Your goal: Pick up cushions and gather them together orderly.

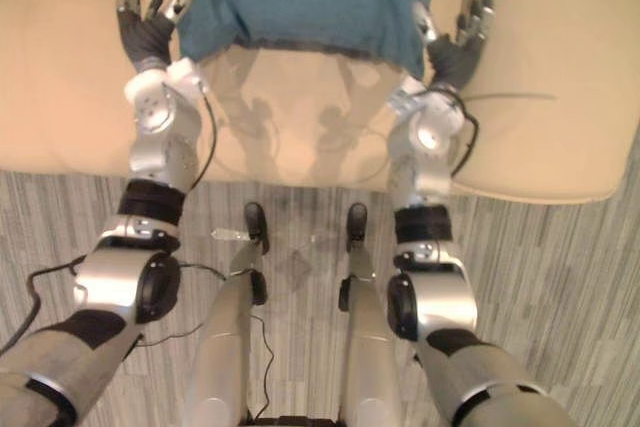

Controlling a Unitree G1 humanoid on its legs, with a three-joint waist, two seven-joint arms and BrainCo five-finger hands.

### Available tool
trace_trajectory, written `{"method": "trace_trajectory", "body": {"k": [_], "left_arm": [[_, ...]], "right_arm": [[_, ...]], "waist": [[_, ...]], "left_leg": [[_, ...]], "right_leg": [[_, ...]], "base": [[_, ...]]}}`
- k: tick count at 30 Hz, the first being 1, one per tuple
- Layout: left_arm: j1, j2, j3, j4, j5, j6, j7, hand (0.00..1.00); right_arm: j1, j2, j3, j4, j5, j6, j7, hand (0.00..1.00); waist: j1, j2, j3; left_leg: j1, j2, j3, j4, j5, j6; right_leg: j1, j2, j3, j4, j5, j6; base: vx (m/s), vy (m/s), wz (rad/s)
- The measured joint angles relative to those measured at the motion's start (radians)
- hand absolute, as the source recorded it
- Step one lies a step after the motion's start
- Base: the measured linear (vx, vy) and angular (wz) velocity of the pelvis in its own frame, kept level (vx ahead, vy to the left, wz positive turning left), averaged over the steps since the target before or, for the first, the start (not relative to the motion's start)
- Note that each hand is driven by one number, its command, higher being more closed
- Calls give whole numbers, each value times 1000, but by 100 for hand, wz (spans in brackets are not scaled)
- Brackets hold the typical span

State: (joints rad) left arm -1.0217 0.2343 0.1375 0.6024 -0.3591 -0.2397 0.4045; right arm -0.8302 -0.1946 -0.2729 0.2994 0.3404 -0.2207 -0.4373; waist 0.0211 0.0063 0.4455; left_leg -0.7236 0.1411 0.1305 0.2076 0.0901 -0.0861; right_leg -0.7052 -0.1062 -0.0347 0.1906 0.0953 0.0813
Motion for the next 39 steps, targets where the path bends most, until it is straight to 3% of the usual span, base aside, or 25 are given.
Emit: {"method": "trace_trajectory", "body": {"k": [4, 7, 10, 13, 15, 21, 27, 31, 34, 35, 36, 38, 39], "left_arm": [[176, 5, -17, -154, 2, -34, -17, 0], [424, -100, -38, -279, 3, -40, -61, 0], [648, -182, -90, -290, 3, -36, -112, 0], [851, -242, -131, -221, 18, -19, -184, 0], [956, -255, -134, -113, 47, 2, -226, 0], [1028, -241, -66, 208, 171, 55, -274, 0], [1060, -214, -35, 330, 212, 76, -289, 0], [1072, -202, -15, 360, 231, 80, -296, 0], [1057, -203, 1, 362, 231, 81, -295, 0], [1053, -210, 9, 358, 230, 80, -295, 0], [1046, -216, 33, 349, 229, 79, -295, 0], [1050, -211, 41, 338, 227, 79, -293, 0], [1064, -205, 42, 319, 224, 79, -293, 0]], "right_arm": [[214, -11, 1, -186, -58, -28, 29, 0], [453, 35, 14, -284, -109, -34, 78, 0], [639, 95, 75, -279, -147, -36, 126, 0], [790, 153, 125, -172, -190, -31, 194, 0], [887, 184, 133, -12, -224, -5, 235, 0], [952, 215, 109, 359, -262, 48, 291, 0], [951, 214, 38, 520, -260, 73, 304, 0], [927, 210, 38, 569, -259, 81, 310, 0], [899, 217, 41, 593, -257, 95, 310, 0], [890, 219, 40, 592, -254, 94, 309, 0], [881, 231, 41, 589, -253, 95, 310, 0], [893, 239, 42, 591, -254, 95, 311, 0], [892, 241, 41, 596, -254, 95, 310, 0]], "waist": [[5, -1, -1], [6, -6, -6], [6, -23, -61], [10, -36, -96], [17, -39, -168], [17, -38, -270], [16, -40, -328], [17, -44, -331], [19, -44, -329], [26, -31, -332], [28, -38, -325], [33, -68, -340], [41, -91, -349]], "left_leg": [[76, 2, -4, -19, 2, -6], [164, 0, -10, -22, -18, -12], [200, -2, -14, -21, -38, -18], [294, -1, -14, -20, -65, -22], [346, -1, -14, -25, -88, -23], [491, -3, -6, -78, -96, -35], [593, -14, 12, -140, -96, -36], [639, -19, 45, -151, -99, -37], [629, -8, 54, -100, -120, -24], [611, 23, 57, -79, -126, -14], [597, 22, 55, -55, -127, -15], [574, 14, 37, -14, -126, -14], [527, 7, 20, 41, -126, -14]], "right_leg": [[62, 0, -14, 23, -31, -3], [140, -9, -49, 60, -76, -10], [171, -13, -63, 82, -111, -14], [265, -14, -69, 85, -143, -16], [317, -15, -76, 83, -165, -16], [451, -17, -92, 40, -189, -12], [535, -16, -86, -11, -185, -6], [556, -17, -64, 5, -175, 7], [527, -21, -98, 76, -154, 25], [533, -12, -106, 77, -144, 33], [471, -47, -125, 354, -252, 27], [467, -74, -116, 582, -303, 77], [495, -89, -100, 627, -294, 90]], "base": [[56, -56, 8], [93, -57, 16], [82, -36, 11], [84, -18, 4], [103, -6, 5], [79, 9, 1], [64, 27, -6], [60, 20, -22], [-27, 15, -14], [-134, -9, 5], [-113, -32, 21], [-92, -124, 49], [-157, -245, 41]]}}
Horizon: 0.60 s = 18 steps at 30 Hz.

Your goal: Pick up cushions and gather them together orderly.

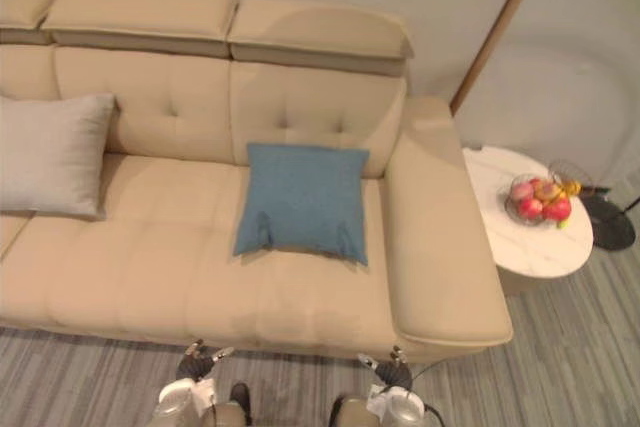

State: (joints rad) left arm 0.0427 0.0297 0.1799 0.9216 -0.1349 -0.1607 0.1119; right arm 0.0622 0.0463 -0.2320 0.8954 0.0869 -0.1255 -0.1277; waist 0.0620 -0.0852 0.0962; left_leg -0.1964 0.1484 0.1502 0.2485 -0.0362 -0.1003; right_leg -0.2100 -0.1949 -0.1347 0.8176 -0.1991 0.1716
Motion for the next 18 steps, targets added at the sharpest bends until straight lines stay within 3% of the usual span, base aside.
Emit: {"method": "trace_trajectory", "body": {"k": [1, 2, 3, 5, 6, 7, 9, 10, 12, 13, 15, 17, 18], "left_arm": [[6, -3, 3, -6, -4, 1, 1, 0], [3, -15, 11, -11, -7, 0, 1, 0], [5, -39, 20, -18, -7, 0, 2, 0], [0, -58, 7, -26, -7, -2, 3, 0], [-16, -60, -17, -12, -7, 0, 3, 0], [-20, -64, -43, -6, -7, 0, 3, 0], [-21, -63, -59, -7, -6, -1, 4, 0], [-28, -63, -60, -10, -5, -1, 4, 0], [-27, -59, -59, -10, -4, 0, 6, 0], [-27, -63, -59, -9, -2, 0, 7, 0], [-22, -68, -58, -4, 8, 1, 7, 0], [-17, -70, -55, 17, 20, 3, 6, 0], [-19, -73, -47, 30, 35, 13, 4, 0]], "right_arm": [[-18, -4, 0, 2, 0, 0, -1, 0], [-35, -13, -1, 2, 0, 0, -2, 0], [-54, -24, 0, -1, 0, -1, -6, 0], [-65, -47, 1, -13, 1, -3, -14, 0], [-76, -50, 1, -9, 2, -2, -20, 0], [-75, -51, 0, -6, 3, 0, -32, 0], [-52, -43, 1, -1, 3, 1, -42, 0], [-46, -35, 1, 1, 3, 2, -47, 0], [-43, -37, -1, 1, 3, 2, -50, 0], [-41, -44, -2, 1, 3, 3, -49, 0], [-36, -45, -3, 6, 3, 4, -48, 0], [-26, -43, -20, 34, 1, 6, -42, 0], [-25, -37, -41, 53, 0, 15, -38, 0]], "waist": [[6, -4, 4], [10, 5, 7], [24, 44, 17], [48, 66, 14], [50, 96, 31], [41, 112, 40], [30, 98, 48], [28, 94, 51], [22, 74, 59], [19, 74, 59], [7, 78, 58], [-6, 93, 50], [-6, 92, 47]], "left_leg": [[-23, 2, 0, 24, 0, 0], [-34, 12, 0, 34, 3, -3], [-50, 41, 0, 32, 19, -9], [-107, 65, 4, 31, 54, -34], [-129, 77, -10, 17, 89, -43], [-122, 86, -6, -52, 168, -42], [-98, 83, 8, -135, 248, -44], [-98, 84, 20, -100, 219, -41], [-100, 63, 23, 55, 88, -7], [-97, 63, 14, 160, 5, -2], [-65, 63, -12, 248, -88, -10], [13, 54, -29, 213, -173, -37], [58, 43, -26, 103, -194, -33]], "right_leg": [[17, 16, 16, -45, -42, 23], [27, 36, 9, -78, -58, 10], [59, 74, 0, -165, -84, -32], [91, 96, -47, -315, -160, -112], [92, 124, -63, -355, -164, -145], [88, 137, -97, -363, -144, -164], [89, 130, -141, -377, -126, -189], [89, 125, -165, -384, -114, -209], [77, 98, -179, -396, -78, -219], [72, 89, -176, -419, -49, -211], [62, 83, -170, -443, -15, -197], [56, 85, -158, -464, 9, -171], [49, 90, -136, -477, 21, -153]], "base": [[-192, -226, 20], [-196, -140, -12], [-281, -127, -24], [-331, -180, -15], [-345, -178, 29], [-350, -153, 43], [-313, -90, 49], [-277, -47, 33], [-248, 20, 10], [-268, 102, 2], [-182, 157, -1], [-153, 224, -7], [-142, 218, -11]]}}
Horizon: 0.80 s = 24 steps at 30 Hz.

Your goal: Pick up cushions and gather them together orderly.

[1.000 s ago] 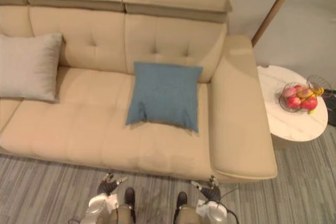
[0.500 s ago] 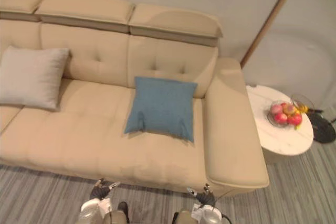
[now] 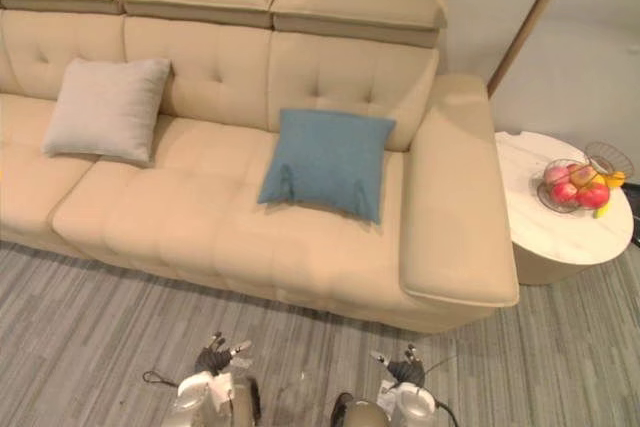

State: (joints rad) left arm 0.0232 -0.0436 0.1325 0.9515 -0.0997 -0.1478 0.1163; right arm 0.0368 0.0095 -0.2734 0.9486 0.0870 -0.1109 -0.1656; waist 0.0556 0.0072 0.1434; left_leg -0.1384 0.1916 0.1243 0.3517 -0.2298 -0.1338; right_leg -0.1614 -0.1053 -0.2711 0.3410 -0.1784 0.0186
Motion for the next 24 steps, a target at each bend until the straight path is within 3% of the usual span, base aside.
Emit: {"method": "trace_trajectory", "body": {"k": [3, 8, 14, 24], "left_arm": [[2, 39, -1, 24, 29, 7, 4, 0], [10, 69, -2, 59, 59, 7, 10, 0], [20, 85, -2, 103, 78, 15, 10, 0], [27, 97, -2, 132, 79, 27, 9, 0]], "right_arm": [[5, 25, -26, 33, -1, 7, 10, 0], [7, 17, -40, 63, -2, 8, 10, 0], [2, -11, -74, 102, -7, 17, 11, 0], [-6, -46, -78, 144, -7, 21, 13, 0]], "waist": [[-5, -33, -25], [-8, -33, -33], [-12, -8, -65], [-16, -13, -64]], "left_leg": [[8, -52, 29, -71, 31, 26], [74, -112, 31, -151, 40, 37], [113, -134, 11, -175, 68, 69], [192, -139, -32, -212, 68, 69]], "right_leg": [[22, -17, 44, -130, 92, 39], [106, -27, 106, -277, 180, 52], [137, -23, 119, -320, 196, 66], [232, -15, 113, -382, 202, 56]], "base": [[-116, 208, -15], [-7, 155, -16], [147, 41, -4], [51, -18, 1]]}}
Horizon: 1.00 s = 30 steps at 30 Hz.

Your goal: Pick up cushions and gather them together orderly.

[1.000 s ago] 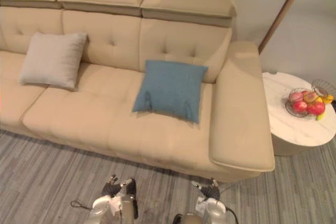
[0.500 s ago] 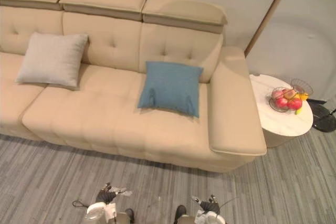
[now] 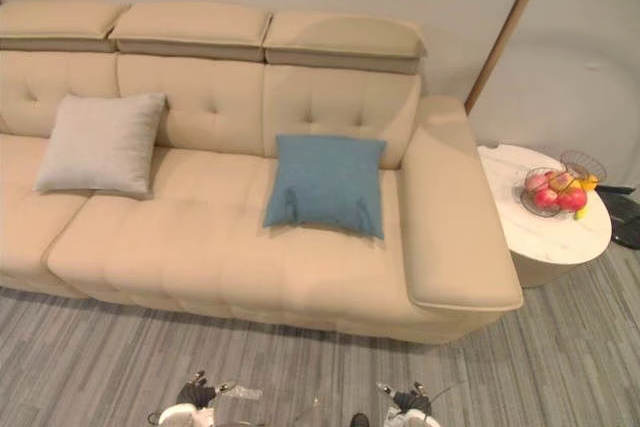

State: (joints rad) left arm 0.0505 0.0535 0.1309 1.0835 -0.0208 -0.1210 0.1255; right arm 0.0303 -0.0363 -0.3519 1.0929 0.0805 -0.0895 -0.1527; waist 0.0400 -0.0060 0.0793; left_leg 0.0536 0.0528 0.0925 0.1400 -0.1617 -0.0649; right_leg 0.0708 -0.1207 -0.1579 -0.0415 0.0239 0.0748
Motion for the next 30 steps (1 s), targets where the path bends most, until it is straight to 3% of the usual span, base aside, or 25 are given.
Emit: {"method": "trace_trajectory", "body": {"k": [9, 11, 12, 18, 25, 30], "left_arm": [[3, 12, 0, 12, 0, 1, -1, 0], [3, 12, -1, 12, 0, 1, -1, 0], [15, 17, -12, 13, -1, 2, -1, 0], [15, 18, -13, 13, -1, 2, -1, 0], [21, 24, -15, 13, -1, 4, -5, 0], [21, 11, 17, 9, 0, 15, -23, 0]], "right_arm": [[11, -6, 0, 24, 0, 1, 1, 0], [11, -6, 0, 24, 0, 2, 1, 0], [10, -6, 0, 23, 0, 7, -1, 0], [11, -6, 0, 23, 0, 7, -1, 0], [46, -7, -19, 9, 2, 12, -1, 0], [90, -4, -49, -52, 7, 25, 0, 0]], "waist": [[-1, -5, -6], [-6, -7, -6], [-31, -2, -17], [-33, -3, -17], [-51, 8, -13], [-64, 17, 10]], "left_leg": [[22, -6, -19, -43, 21, 6], [26, -8, -19, -60, 33, 6], [51, -11, -36, -87, 36, 3], [50, -11, -36, -88, 36, 3], [55, -6, 11, -105, 42, 3], [88, 21, 106, -73, 24, -12]], "right_leg": [[0, -3, 1, 0, 6, 5], [-2, -4, 2, -4, 9, 8], [14, -3, 3, -16, 11, 13], [12, -3, 2, -16, 11, 13], [-4, -7, 5, 15, 2, 19], [-37, 2, 69, 125, -56, 15]], "base": [[-76, -15, 2], [-57, -17, -1], [0, 0, 0], [0, 0, 0], [-12, -2, -8], [-43, -16, -24]]}}
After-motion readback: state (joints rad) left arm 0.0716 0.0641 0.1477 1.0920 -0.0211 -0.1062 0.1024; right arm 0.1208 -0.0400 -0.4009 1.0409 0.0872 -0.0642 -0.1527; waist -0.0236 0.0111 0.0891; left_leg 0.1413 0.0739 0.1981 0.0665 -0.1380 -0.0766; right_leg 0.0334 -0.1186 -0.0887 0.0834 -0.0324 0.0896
